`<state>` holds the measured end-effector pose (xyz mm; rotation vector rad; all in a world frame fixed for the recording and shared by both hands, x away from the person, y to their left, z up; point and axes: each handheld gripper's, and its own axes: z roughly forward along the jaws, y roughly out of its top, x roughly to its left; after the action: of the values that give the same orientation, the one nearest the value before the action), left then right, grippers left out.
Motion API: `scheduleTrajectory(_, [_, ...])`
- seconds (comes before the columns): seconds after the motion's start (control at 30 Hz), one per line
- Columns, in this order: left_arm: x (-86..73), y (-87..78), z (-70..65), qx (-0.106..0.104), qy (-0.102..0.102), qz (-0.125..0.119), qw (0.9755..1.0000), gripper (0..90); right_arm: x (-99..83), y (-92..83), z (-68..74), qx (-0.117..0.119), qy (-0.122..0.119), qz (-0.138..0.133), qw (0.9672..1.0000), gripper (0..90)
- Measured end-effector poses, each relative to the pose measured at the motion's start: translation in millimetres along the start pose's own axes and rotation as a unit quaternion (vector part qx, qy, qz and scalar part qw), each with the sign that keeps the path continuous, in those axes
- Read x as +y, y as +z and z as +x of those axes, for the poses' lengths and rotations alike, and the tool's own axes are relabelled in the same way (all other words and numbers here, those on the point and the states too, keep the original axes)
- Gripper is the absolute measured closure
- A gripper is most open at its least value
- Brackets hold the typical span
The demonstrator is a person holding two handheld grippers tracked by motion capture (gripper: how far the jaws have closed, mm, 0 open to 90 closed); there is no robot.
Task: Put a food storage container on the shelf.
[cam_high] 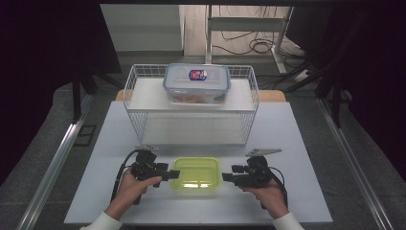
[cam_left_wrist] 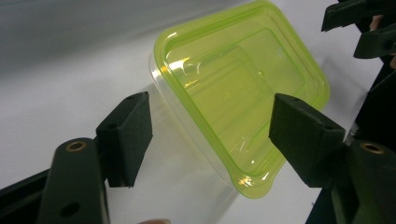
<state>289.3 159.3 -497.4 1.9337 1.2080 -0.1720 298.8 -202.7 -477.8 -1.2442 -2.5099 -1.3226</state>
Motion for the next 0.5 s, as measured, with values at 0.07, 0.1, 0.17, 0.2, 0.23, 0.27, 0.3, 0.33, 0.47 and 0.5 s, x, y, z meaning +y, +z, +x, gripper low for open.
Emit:
scheduleTrajectory(0.07, [-0.4, 0.8, 1.8, -0.008, -0.011, 0.001, 0.9999, 30.9, 0.0, 2.9, 0.3, 0.005, 0.006, 0.001, 1.0000, 38.6])
scheduleTrajectory(0.1, [-0.8, 1.5, 3.2, -0.010, -0.013, 0.003, 0.9999, 31.2, -0.1, 4.2, 0.2, 0.005, 0.007, 0.001, 1.0000, 38.7])
scheduleTrajectory(0.17, [-1.2, 3.3, 4.8, -0.014, -0.021, 0.005, 0.9997, 31.9, -0.6, 7.8, 0.8, 0.008, 0.009, 0.003, 0.9999, 38.7])
scheduleTrajectory(0.2, [-1.1, 3.9, 5.6, -0.017, -0.021, 0.008, 0.9996, 32.3, -0.8, 10.5, 1.1, 0.008, 0.008, 0.005, 0.9999, 38.9])
scheduleTrajectory(0.23, [-1.0, 4.8, 6.4, -0.018, -0.022, 0.010, 0.9995, 32.4, -1.0, 12.2, 1.3, 0.008, 0.009, 0.006, 0.9999, 38.9])
scheduleTrajectory(0.27, [-1.0, 5.6, 6.7, -0.019, -0.024, 0.011, 0.9995, 32.7, -1.2, 14.4, 1.4, 0.009, 0.011, 0.006, 0.9999, 38.9])
scheduleTrajectory(0.3, [-0.9, 7.0, 7.3, -0.023, -0.028, 0.013, 0.9993, 33.4, -1.3, 16.5, 1.1, 0.009, 0.011, 0.005, 0.9999, 38.9])
scheduleTrajectory(0.33, [-1.0, 8.3, 7.8, -0.025, -0.029, 0.015, 0.9992, 34.1, -1.2, 19.4, 1.1, 0.008, 0.015, 0.006, 0.9998, 38.9])
scheduleTrajectory(0.47, [-2.7, 14.2, 8.3, -0.032, -0.034, 0.024, 0.9986, 38.3, -0.2, 27.7, -1.1, 0.012, 0.027, 0.004, 0.9995, 40.0])
scheduleTrajectory(0.5, [-3.3, 15.8, 9.5, -0.038, -0.039, 0.025, 0.9982, 39.4, -0.2, 28.9, -1.9, 0.013, 0.029, 0.005, 0.9995, 40.4])
